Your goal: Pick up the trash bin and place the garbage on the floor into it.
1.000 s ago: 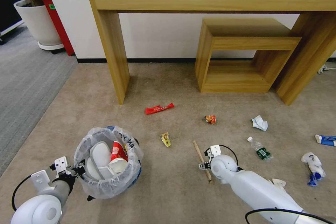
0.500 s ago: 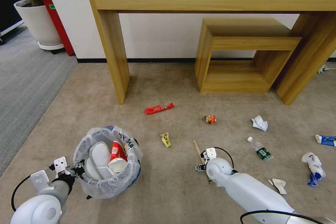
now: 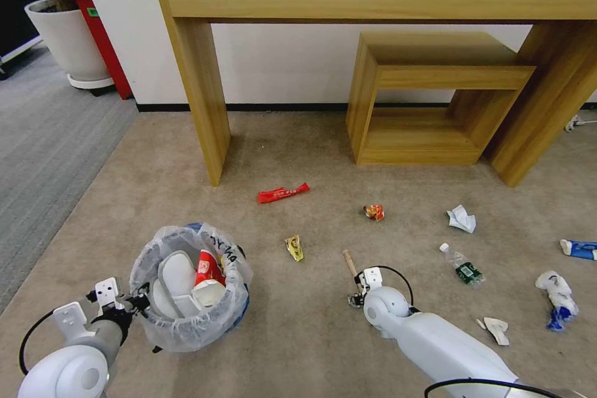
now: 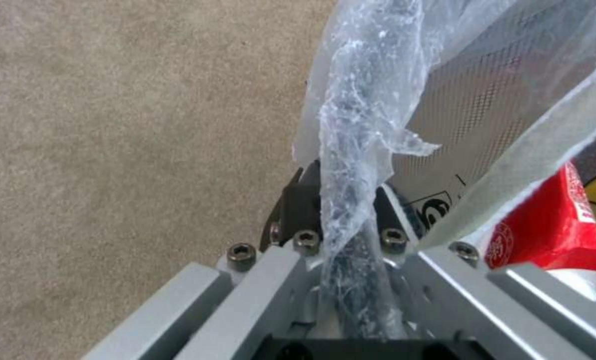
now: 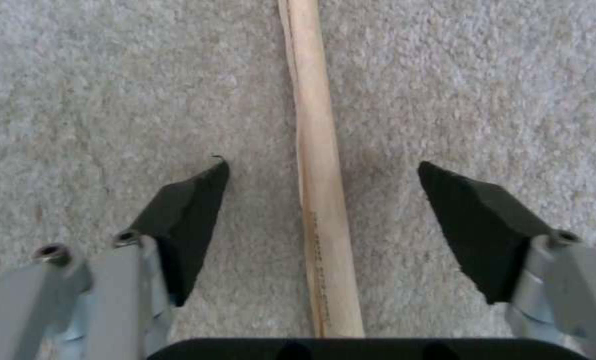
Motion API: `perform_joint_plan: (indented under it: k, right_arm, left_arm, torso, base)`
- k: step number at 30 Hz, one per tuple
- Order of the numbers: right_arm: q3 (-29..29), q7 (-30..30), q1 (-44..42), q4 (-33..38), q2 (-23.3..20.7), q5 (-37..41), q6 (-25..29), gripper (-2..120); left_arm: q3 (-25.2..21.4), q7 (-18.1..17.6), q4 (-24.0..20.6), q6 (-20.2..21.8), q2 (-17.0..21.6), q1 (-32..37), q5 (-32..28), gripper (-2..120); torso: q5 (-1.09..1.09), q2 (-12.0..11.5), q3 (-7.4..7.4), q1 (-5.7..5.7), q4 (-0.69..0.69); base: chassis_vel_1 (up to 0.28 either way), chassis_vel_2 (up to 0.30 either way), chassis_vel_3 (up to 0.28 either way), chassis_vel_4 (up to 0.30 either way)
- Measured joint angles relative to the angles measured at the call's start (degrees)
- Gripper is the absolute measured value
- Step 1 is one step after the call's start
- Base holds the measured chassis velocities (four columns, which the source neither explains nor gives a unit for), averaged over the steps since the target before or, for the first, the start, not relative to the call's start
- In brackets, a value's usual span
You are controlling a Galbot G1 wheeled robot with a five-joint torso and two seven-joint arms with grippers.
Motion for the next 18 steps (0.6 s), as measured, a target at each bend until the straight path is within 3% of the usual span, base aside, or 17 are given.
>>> perform_joint_plan:
  k: [6,18]
  right_arm:
    - [0.0,0.0,-0.4,0.3,-0.1,-0.3,0.5,65]
    - [0.0,-0.2,-1.6,0.3,0.1,-1.3,1.6,32]
  left_arm:
    - [0.0,0.0,-0.2,-0.1,0.0,0.0,0.0,1]
    - [0.1,0.0,-0.3,-0.2,-0.1,0.0,0.0,1]
  torso:
    - [0.01,0.0,0.00,0.00,0.01]
    - [0.02,0.0,-0.01,0.00,0.02]
  base:
    - [0.000,0.000,0.000,0.000]
    - [0.000,0.000,0.000,0.000]
